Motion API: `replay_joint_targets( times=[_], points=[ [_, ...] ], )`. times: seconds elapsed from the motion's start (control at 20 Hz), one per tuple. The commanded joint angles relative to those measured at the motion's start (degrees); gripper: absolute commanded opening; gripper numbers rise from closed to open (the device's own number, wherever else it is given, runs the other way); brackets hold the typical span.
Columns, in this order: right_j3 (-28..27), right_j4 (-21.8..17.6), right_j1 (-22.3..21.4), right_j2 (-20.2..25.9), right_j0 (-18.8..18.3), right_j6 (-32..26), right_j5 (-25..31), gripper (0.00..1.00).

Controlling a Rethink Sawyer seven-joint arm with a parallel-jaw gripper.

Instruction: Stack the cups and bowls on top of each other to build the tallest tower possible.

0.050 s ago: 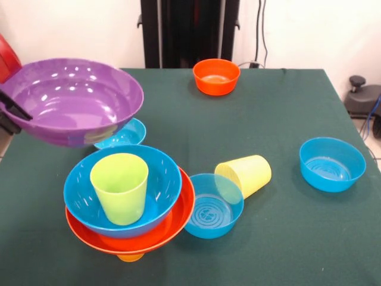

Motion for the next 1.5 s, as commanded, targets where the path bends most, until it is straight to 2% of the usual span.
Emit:
replay_joint_targets(
  times=[0.05,0.6,0.9,1.35,1.5],
  points=[
    [-5.1,-9.9,3.4,10.3,2.3,-19.3,6.8,0.00],
    [-6.6,-14.9,6.1,22.1,1.3,-16.5,11.4,0.00],
    [-6.9,-17.4,7.2,26.0,0.9,-16.1,11.9,0.00],
    [-8.0,-23.6,8.8,32.1,0.7,-17.3,11.0,0.00],
    [-8.7,-27.1,9.0,34.6,0.5,-19.2,10.9,0.00]
  ],
)
